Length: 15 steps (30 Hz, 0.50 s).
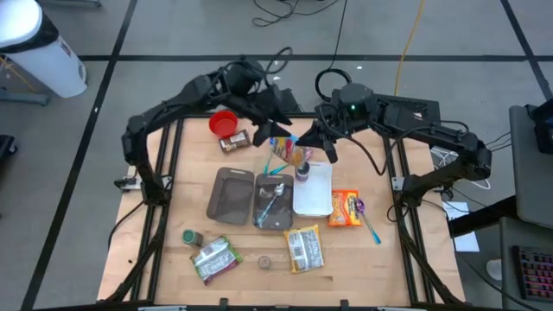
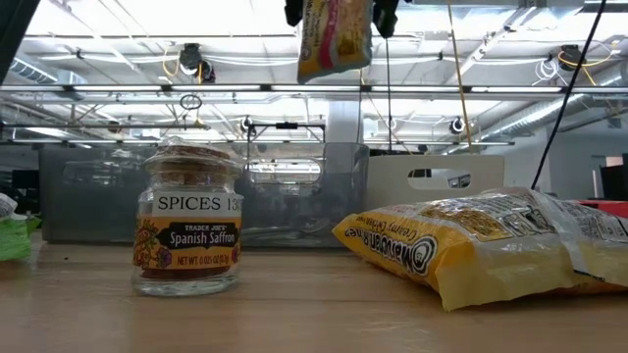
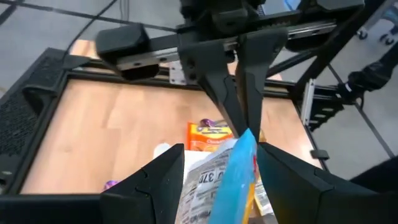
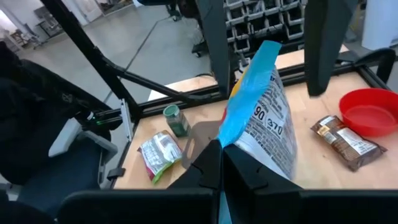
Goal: Pick & Place Food Item
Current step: Put the blue pack into the left gray bin
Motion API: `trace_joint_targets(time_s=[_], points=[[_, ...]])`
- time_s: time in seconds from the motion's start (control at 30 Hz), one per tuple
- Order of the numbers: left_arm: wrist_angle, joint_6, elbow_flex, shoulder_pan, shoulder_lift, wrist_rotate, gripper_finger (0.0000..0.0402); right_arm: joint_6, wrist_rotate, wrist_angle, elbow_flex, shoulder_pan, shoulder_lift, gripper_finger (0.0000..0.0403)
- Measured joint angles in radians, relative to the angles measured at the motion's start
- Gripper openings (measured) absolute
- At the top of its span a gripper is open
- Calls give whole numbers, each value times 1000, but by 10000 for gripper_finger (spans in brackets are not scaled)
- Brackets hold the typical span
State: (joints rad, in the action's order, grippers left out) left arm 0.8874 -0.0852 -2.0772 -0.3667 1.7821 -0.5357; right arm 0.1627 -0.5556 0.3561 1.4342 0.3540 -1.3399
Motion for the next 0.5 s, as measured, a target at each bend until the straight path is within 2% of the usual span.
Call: trace_joint_targets(time_s=[0.5], points=[[60,1,0,42,12,22,208,1,-24,1,0,-10,0,0]])
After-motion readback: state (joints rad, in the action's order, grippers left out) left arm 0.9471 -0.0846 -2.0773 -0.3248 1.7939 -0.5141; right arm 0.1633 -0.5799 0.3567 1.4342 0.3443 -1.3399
